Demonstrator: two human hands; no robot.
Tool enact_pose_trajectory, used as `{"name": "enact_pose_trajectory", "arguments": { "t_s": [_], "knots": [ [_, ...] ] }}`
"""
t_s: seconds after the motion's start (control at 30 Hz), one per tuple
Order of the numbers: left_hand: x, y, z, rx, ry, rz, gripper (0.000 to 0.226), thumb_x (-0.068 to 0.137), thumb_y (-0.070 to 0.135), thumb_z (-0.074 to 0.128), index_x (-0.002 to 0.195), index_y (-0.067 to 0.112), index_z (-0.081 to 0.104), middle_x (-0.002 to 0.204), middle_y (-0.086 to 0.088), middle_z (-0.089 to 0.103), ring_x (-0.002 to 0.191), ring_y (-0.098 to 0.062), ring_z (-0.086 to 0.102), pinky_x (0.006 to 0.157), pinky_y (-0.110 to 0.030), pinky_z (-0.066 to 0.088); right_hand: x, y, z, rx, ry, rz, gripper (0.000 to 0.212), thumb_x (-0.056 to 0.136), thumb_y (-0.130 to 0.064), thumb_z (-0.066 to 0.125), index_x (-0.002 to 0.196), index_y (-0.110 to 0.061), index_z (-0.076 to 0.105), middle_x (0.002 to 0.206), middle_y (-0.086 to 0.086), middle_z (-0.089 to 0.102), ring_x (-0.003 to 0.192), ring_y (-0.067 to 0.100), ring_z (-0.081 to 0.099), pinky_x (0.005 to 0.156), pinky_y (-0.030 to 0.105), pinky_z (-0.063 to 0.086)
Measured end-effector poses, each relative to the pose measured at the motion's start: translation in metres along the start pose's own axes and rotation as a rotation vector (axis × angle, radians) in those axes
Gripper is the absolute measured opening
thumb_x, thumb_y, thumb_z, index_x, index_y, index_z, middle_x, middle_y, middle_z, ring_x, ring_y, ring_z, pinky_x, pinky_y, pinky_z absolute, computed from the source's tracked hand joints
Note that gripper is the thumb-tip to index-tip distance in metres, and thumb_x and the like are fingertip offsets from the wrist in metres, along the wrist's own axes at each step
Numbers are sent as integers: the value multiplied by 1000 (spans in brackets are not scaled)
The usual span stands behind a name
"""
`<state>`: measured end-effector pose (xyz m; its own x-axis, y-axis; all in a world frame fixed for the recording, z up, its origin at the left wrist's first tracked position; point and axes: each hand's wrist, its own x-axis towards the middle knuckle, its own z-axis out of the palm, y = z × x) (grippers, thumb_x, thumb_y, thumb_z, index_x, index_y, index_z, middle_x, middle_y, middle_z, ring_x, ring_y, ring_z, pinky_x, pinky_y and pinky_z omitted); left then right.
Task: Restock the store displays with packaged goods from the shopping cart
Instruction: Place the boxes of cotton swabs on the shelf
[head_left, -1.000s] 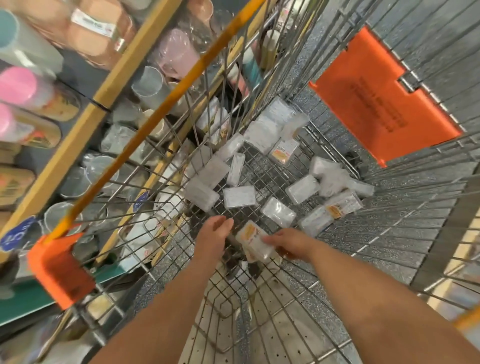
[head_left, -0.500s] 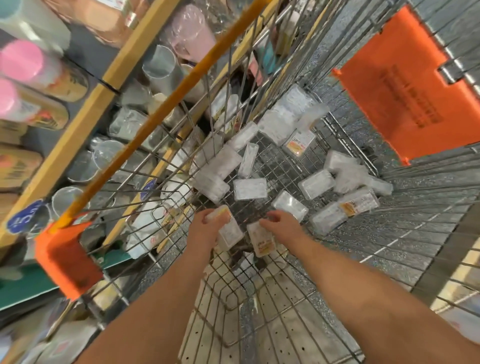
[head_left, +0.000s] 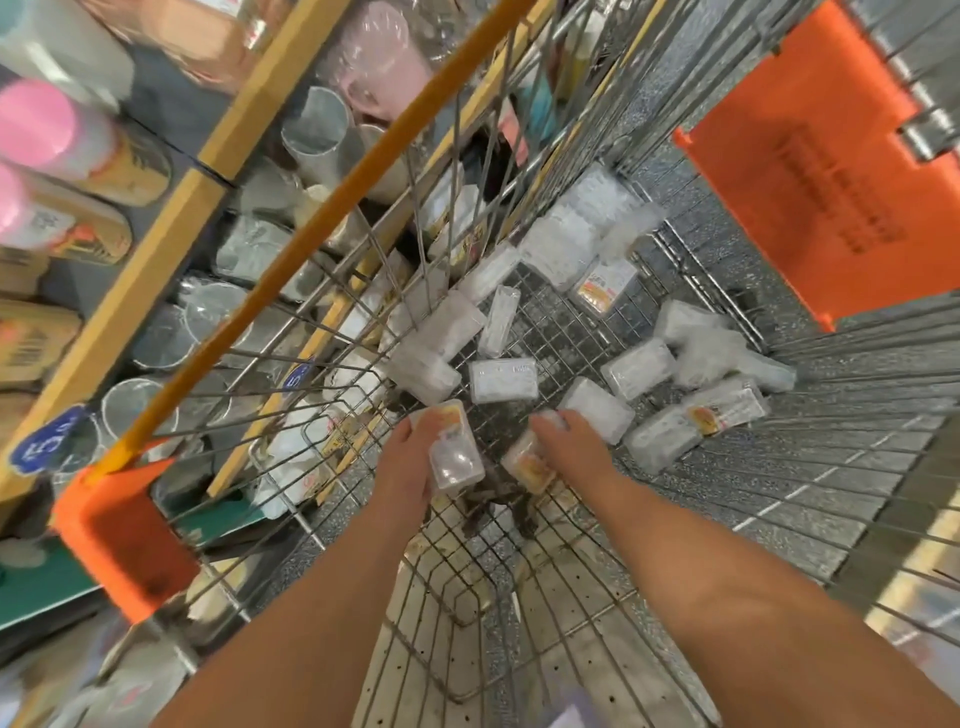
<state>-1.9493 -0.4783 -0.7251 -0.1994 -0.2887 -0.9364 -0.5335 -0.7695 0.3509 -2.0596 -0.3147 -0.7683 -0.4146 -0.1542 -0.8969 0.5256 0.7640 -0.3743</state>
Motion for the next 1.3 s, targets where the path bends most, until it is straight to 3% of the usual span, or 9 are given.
{"name": "enact_pose_trajectory", "arguments": {
  "t_s": [0.1,0.23,0.3,0.4,0.53,0.67,0.83,1.03,1.3],
  "knots": [
    [-4,3,0,-66,29,-4,18,93,24,65,109,23,56,113,-9,67,100,-33,67,91,-61,52,-1,-9,-17,329,-121,153,51,93,-54,56,112,-7,61,99,12,67,86,27,65,74,39,58],
    [-6,4,1,-43,105,62,29,100,28,55,127,22,48,119,-11,61,105,-36,65,91,-68,48,-5,-24,-14,617,-125,218,32,101,-44,48,112,-15,57,91,9,63,70,21,59,61,34,51],
    [-7,3,5,-73,109,43,29,101,28,53,129,25,47,124,-10,59,107,-34,64,93,-66,49,-8,-28,-3,732,-193,217,31,102,-40,48,120,-15,56,106,13,65,85,26,64,71,39,55],
    [-11,3,14,-105,103,10,8,104,30,47,105,26,54,111,-8,65,95,-27,66,96,-60,49,-14,-28,20,836,-304,126,40,100,-34,51,133,-11,55,129,19,62,120,37,57,105,49,45],
    [-12,6,20,-169,105,-34,42,100,53,42,106,18,66,102,-11,73,96,-34,69,92,-56,53,-28,-26,51,673,-283,27,47,85,-41,61,118,-9,66,120,17,67,109,30,62,95,43,47],
    [-1,-4,17,19,142,32,100,61,77,68,142,23,43,133,-9,59,115,-33,62,99,-58,49,-37,-22,56,704,-231,31,21,96,-21,58,109,-8,67,94,6,72,85,19,64,74,29,49],
    [-4,-2,19,100,127,40,91,81,40,77,153,27,23,143,-7,47,119,-33,57,96,-55,51,-41,-30,40,541,-162,54,39,101,-41,46,103,-10,71,93,5,72,84,18,64,75,31,49],
    [11,-11,18,104,139,0,82,85,34,75,151,25,27,134,-3,52,116,-30,58,96,-53,51,-3,4,-22,-174,422,-130,62,79,-57,69,129,-24,52,127,-2,50,117,17,50,104,47,44],
    [11,-23,20,282,85,-7,86,85,41,73,153,27,23,133,-1,45,114,-28,55,100,-53,48,35,15,-38,-740,399,-159,90,73,-56,78,144,-20,35,142,2,44,131,24,39,109,40,33]
  ]
}}
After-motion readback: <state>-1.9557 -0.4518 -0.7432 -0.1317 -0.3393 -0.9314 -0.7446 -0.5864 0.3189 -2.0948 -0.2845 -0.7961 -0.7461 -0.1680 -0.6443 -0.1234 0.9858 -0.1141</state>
